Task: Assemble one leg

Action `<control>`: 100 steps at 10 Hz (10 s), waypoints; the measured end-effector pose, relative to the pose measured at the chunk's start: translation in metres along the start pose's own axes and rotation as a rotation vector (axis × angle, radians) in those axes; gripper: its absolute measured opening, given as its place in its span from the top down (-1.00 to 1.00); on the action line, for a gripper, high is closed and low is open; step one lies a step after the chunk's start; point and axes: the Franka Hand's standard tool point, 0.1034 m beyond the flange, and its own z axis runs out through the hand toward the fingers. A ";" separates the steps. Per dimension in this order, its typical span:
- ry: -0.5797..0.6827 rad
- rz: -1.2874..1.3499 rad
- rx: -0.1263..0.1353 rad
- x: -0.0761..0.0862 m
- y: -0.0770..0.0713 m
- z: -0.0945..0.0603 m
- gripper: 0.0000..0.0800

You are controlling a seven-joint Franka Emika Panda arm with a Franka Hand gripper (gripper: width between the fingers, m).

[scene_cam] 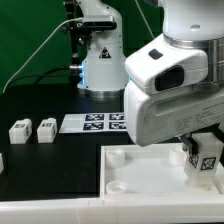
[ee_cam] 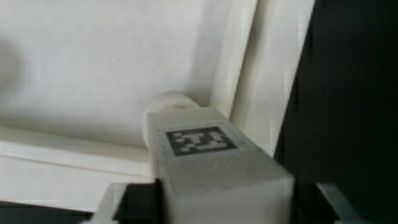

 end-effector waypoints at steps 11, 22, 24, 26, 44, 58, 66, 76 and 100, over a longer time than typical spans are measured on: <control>0.136 1.127 0.256 0.000 0.010 -0.002 0.21; 0.186 1.701 0.395 -0.001 -0.002 0.003 -0.28; 0.116 1.484 0.331 -0.005 -0.006 0.003 -0.55; 0.124 1.202 0.253 -0.002 -0.006 0.000 -0.61; 0.179 1.424 0.219 -0.001 0.000 0.014 0.25; 0.159 0.709 0.103 -0.009 -0.008 0.014 -0.62; 0.196 0.393 -0.006 -0.004 -0.012 0.015 0.04; 0.130 1.495 0.286 -0.003 0.001 0.020 0.25; 0.188 0.175 0.002 -0.006 0.006 0.010 0.26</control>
Offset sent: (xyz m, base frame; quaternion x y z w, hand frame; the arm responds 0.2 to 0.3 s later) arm -0.0121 -0.0229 -0.0351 0.0325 0.0707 0.2467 0.9660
